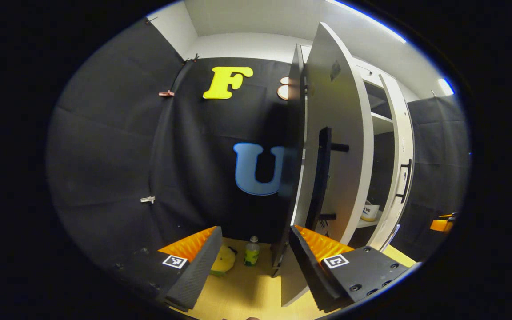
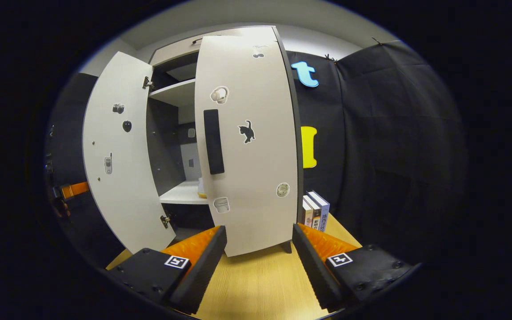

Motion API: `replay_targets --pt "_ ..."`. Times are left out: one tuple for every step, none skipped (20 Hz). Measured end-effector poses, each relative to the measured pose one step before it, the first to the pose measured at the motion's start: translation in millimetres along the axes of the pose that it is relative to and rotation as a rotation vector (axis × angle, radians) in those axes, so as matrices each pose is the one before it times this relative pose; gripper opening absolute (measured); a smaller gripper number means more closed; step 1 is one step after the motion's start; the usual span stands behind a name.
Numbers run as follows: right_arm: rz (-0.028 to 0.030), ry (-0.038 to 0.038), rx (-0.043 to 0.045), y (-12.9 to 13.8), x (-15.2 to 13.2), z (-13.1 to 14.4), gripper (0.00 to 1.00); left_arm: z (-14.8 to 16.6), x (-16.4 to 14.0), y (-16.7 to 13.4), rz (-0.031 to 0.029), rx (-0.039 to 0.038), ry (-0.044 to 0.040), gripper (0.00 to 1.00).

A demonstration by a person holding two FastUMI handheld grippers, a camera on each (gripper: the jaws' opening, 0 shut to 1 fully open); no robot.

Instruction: Grab one shoe with the right hand and put it into the shoe cabinet, grab the other shoe with the left hand and put it into the shoe cabinet; then close the right door with the right hand and the left door with the left hand.

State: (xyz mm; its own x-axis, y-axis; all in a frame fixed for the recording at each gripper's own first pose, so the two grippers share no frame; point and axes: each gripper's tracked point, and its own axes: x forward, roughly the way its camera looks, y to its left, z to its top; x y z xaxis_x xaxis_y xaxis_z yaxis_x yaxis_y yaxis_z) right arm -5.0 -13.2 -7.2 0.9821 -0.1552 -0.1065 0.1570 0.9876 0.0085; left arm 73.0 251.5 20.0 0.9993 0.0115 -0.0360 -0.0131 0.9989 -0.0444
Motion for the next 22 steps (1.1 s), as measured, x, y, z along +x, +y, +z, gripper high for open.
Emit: replay_targets --pt "-0.00346 0.00674 -0.00252 0.15 -2.91 -3.45 0.96 6.12 7.3 1.33 -0.00974 0.00411 0.00303 0.95" --pt "-0.00214 0.00793 -0.00418 -0.81 -3.17 -3.76 0.97 4.47 7.21 2.29 -0.00606 0.00169 0.00223 0.95" --pt "-0.00326 0.00656 -0.00432 -1.43 -3.13 -2.36 0.96 5.53 6.52 1.07 -0.01079 0.00437 -0.00198 0.95" --pt "-0.00511 0.00456 -0.00269 -1.74 -3.5 -1.97 0.97 5.43 5.06 1.58 -0.00361 0.01202 -0.00556 0.95" --pt "-0.00558 0.00395 -0.00051 -1.76 -3.69 -2.02 0.97 4.69 5.4 2.55 -0.00626 0.01871 -0.00486 0.95" --pt "-0.00637 0.00458 0.00137 -2.07 -2.56 -1.8 0.97 4.69 6.69 0.95 -0.004 0.01626 -0.00048 0.95" --pt "-0.00583 0.00389 0.00343 -2.36 -2.33 -1.5 0.97 4.08 4.3 0.47 -0.01078 0.00482 -0.0004 0.95" --pt "-0.00622 0.00153 0.00431 -2.11 -2.49 -0.32 0.97 3.07 3.67 -1.53 -0.01478 -0.00941 -0.00224 0.95" --pt "-0.00744 0.00031 0.00371 -2.53 -2.18 -0.22 0.97 3.24 1.92 -2.94 -0.01986 -0.01834 -0.00284 0.95" --pt "-0.00705 -0.00116 0.00286 -2.89 -2.14 -0.02 0.96 2.79 0.72 -3.22 -0.01747 -0.01726 -0.00237 0.95" --pt "-0.00695 -0.00145 0.00175 -2.29 -1.22 0.55 0.96 4.66 0.22 -2.7 -0.00977 -0.00741 -0.00703 0.95" --pt "-0.00643 -0.00092 0.00172 -2.83 -1.09 0.94 0.96 4.46 1.54 -0.38 -0.00072 0.00736 -0.00871 0.94" --pt "-0.00708 0.00115 0.00218 -2.76 -0.65 -0.24 0.96 3.88 -1.15 0.23 -0.00076 0.0147 -0.00488 0.94" --pt "-0.0082 0.00602 0.00474 -1.93 -1.08 -0.24 0.96 0.97 1.05 -1.04 -0.00043 0.01335 0.00158 0.94" --pt "-0.00377 0.00589 0.00825 -1.53 -1.57 0.33 0.97 -0.42 -0.04 -2.23 -0.00167 0.01399 0.00909 0.94" --pt "-0.00148 -0.00204 0.00361 -1.63 -2.49 1.45 0.97 0.99 0.32 -2.92 -0.00091 0.01843 0.00169 0.94" --pt "-0.00557 -0.00824 -0.005 -2.17 2.57 2.38 0.97 2.22 -1.08 -2.0 0.00599 0.0242 -0.0013 0.93" --pt "-0.00598 -0.00496 -0.00873 -2.59 2.1 1.84 0.97 1.73 -1.22 -4.11 0.00524 0.01871 -0.00161 0.88" --pt "0.00091 0.00096 -0.00564 -2.68 1.15 -0.61 0.97 0.94 -0.69 -6.59 -0.00578 -0.00054 -0.0019 0.9" --pt "0.00289 0.00435 0.00055 -2.48 1.32 -0.38 0.97 0.42 -0.68 -10.61 -0.01685 -0.01487 -0.0007 0.9" --pt "0.0053 0.00249 0.00563 -2.13 1.45 0.05 0.97 0.81 -0.76 -12.21 -0.01946 -0.00473 0.00389 0.9" --pt "0.0036 -0.00267 0.00926 -3.23 1.1 2.18 0.97 0.54 0.43 -8.76 -0.00559 0.0078 0.00421 0.9"
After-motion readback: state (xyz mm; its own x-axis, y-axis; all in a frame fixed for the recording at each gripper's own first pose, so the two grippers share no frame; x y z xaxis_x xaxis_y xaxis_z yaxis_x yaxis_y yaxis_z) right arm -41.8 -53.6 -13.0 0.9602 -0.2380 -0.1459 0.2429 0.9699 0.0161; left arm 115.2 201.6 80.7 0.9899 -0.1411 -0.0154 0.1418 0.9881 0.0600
